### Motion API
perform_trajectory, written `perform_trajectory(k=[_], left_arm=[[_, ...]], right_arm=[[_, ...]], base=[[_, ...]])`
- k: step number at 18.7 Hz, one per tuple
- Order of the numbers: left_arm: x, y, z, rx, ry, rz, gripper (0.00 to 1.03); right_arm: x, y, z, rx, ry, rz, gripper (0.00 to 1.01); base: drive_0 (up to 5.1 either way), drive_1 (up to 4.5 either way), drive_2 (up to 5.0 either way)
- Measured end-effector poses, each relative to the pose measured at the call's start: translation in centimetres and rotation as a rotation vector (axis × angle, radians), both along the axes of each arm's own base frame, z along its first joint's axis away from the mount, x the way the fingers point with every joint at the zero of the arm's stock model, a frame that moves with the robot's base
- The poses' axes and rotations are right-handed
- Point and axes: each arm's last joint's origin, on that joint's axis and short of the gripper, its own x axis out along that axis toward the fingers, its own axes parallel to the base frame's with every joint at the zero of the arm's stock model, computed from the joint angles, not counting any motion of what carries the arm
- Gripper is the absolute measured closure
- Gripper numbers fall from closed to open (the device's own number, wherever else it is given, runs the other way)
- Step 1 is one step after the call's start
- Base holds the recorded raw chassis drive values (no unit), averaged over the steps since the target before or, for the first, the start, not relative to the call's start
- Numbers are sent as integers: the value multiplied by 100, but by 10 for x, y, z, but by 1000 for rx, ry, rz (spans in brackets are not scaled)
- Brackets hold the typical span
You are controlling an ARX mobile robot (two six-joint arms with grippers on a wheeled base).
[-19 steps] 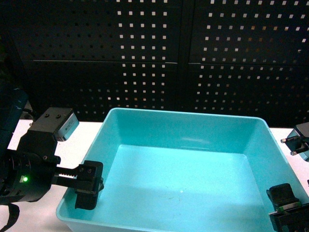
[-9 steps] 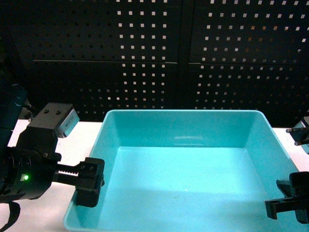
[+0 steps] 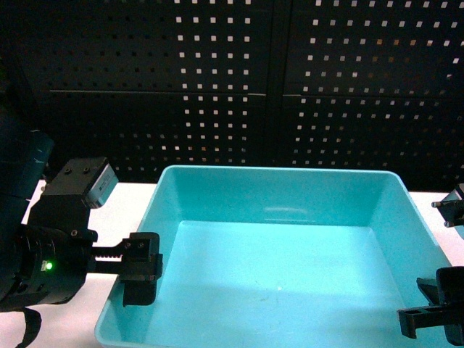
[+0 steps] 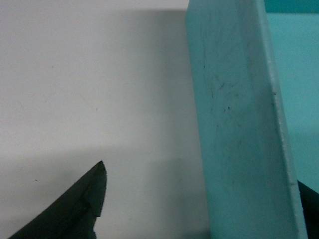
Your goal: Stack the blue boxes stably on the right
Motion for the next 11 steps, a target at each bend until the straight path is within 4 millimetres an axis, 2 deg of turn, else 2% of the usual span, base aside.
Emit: perform_trajectory(k=[4, 5, 6, 7, 11], left_arm=[[-2, -9, 0, 13, -13, 0, 52], [-4, -15, 0, 26, -13, -15, 68], [-6, -20, 0, 28, -15, -33, 94], [-7, -22, 0, 17, -14, -18, 101], [-9, -21, 0, 16, -24, -14, 101]], right_arm=[[-4, 1, -2, 3, 1, -1, 94], [-5, 1, -2, 4, 0, 0, 94], [-6, 0, -3, 5, -2, 0, 94], [-7, 1, -3, 6, -2, 1, 94], [-9, 0, -3, 9, -8, 1, 94]], base=[[0, 0, 0], [0, 0, 0], [0, 0, 0], [0, 0, 0], [0, 0, 0]])
